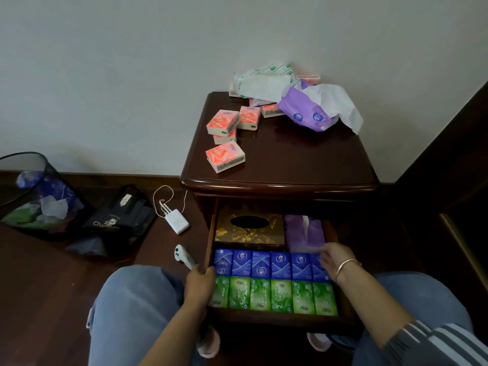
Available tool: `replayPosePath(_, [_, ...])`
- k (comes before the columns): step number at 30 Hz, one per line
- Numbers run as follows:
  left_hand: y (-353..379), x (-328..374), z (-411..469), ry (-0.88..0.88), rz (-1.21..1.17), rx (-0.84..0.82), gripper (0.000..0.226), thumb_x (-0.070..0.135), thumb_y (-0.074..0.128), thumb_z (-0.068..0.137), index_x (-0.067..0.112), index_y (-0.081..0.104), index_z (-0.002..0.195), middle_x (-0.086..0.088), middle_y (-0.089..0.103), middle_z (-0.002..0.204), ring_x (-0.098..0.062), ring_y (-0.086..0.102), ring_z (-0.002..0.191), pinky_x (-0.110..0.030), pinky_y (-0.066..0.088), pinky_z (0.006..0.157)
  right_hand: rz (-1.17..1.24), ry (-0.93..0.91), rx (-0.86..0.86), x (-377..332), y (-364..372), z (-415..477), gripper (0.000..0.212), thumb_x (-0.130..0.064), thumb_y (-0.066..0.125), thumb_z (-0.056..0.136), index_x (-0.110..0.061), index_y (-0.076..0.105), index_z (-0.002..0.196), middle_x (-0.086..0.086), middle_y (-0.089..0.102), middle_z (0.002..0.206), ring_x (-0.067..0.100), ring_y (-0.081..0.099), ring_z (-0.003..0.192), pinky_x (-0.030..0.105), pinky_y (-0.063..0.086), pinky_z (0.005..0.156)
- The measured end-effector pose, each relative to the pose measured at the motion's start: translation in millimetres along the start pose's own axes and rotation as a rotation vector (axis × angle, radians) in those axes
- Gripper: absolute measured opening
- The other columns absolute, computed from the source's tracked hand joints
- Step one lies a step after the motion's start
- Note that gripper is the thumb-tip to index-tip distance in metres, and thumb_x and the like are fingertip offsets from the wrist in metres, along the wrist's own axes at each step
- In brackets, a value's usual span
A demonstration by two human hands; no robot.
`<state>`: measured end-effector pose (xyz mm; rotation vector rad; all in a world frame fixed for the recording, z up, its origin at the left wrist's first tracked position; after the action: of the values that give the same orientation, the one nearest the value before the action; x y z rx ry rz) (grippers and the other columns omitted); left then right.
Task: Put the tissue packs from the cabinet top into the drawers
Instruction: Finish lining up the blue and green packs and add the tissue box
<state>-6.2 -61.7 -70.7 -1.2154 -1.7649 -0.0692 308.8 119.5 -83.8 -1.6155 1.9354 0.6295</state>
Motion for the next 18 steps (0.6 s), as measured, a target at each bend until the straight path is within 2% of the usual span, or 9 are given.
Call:
replayPosePath(1, [-3,8,3,0.018,-0.004,0.024,0.02,0.021,0.051,0.093,0.004,0.058,0.101,-0.011,0.064,0.1,-0.031,0.062,0.094,-0.045,0.051,0.09,0.045,-0.068,0.045,-15,-7,-1,0.02,0.007,0.043,0.085,-0.01,0.052,0.086,0.006,0.048,0.065,0.013,0.045,0.058,0.02,0.045,0.051])
replayPosePath(3, [-9,33,14,0.076,-0.03,0.062,0.047,0.02,0.048,0.093,-0.002,0.044,0.134,-0.021,0.056,0.129,-0.037,0.053,0.118,-0.05,0.043,0.102,0.115,-0.207,0.117,-48,-20,-2,0.046,0.006,0.045,0.084,-0.015,0.049,0.125,0.008,0.054,0.093,0.013,0.047,0.068,0.025,0.04,0.06])
replayPosePath(4, [-12,50,19,0.122,-0.07,0.073,0.053,0.02,0.047,0.094,0.003,0.036,0.143,-0.02,0.05,0.138,-0.036,0.048,0.126,-0.05,0.04,0.106,0.109,-0.274,0.122,-65,-21,-4,0.055,0.006,0.046,0.084,-0.016,0.043,0.135,0.005,0.053,0.106,0.013,0.051,0.08,0.026,0.04,0.068])
replayPosePath(6, [-15,84,28,0.205,-0.167,0.077,0.059,0.023,0.046,0.094,0.014,0.027,0.15,-0.013,0.041,0.149,-0.031,0.041,0.135,-0.05,0.035,0.111,0.046,-0.356,0.087,-90,-15,-9,0.057,0.006,0.046,0.084,-0.017,0.043,0.136,-0.001,0.052,0.116,0.013,0.05,0.098,0.026,0.037,0.076])
replayPosePath(9, [-12,117,43,0.282,-0.275,0.029,0.062,0.019,0.044,0.095,0.027,0.021,0.152,-0.002,0.035,0.154,-0.024,0.036,0.139,-0.048,0.033,0.113,-0.013,-0.369,0.05,-100,-7,-12,0.054,0.006,0.047,0.083,-0.018,0.046,0.131,0.001,0.054,0.114,0.015,0.05,0.1,0.022,0.037,0.065])
replayPosePath(12, [-2,130,54,0.325,-0.408,-0.05,0.068,0.001,0.041,0.09,0.036,0.029,0.146,0.003,0.048,0.144,-0.021,0.046,0.132,-0.048,0.039,0.109,-0.004,-0.441,0.048,-105,-11,-12,0.062,0.011,0.045,0.079,-0.019,0.046,0.133,0.001,0.056,0.122,0.019,0.053,0.109,0.029,0.045,0.086])
replayPosePath(14, [-3,128,59,0.302,-0.429,-0.032,0.074,-0.007,0.04,0.087,0.038,0.031,0.145,0.003,0.051,0.141,-0.021,0.048,0.129,-0.047,0.044,0.105,0.02,-0.472,0.035,-113,-15,-13,0.068,0.013,0.042,0.076,-0.021,0.048,0.134,0.002,0.057,0.126,0.018,0.055,0.109,0.031,0.045,0.089])
replayPosePath(16, [-6,123,61,0.305,-0.403,-0.02,0.073,-0.008,0.042,0.087,0.036,0.032,0.144,0.004,0.052,0.14,-0.017,0.05,0.126,-0.037,0.052,0.095,-0.012,-0.466,0.029,-119,-20,-15,0.071,0.014,0.039,0.073,-0.021,0.049,0.134,0.002,0.057,0.127,0.018,0.054,0.111,0.026,0.042,0.079])
replayPosePath(18, [-14,121,62,0.331,-0.319,-0.007,0.068,-0.007,0.044,0.089,0.029,0.032,0.145,0.005,0.051,0.137,-0.011,0.049,0.118,-0.024,0.051,0.084,-0.106,-0.48,0.017,-122,-26,-18,0.073,0.018,0.036,0.073,-0.016,0.045,0.137,0.004,0.053,0.13,0.019,0.049,0.119,0.027,0.04,0.085])
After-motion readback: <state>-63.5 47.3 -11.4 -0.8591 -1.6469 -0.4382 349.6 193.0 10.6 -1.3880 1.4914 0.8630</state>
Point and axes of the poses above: each hand's wrist, its own z-axis towards the middle knuckle, its own y-axis out of the palm, x = y × z, the point moved 9 cm from there along z, towards the middle knuckle
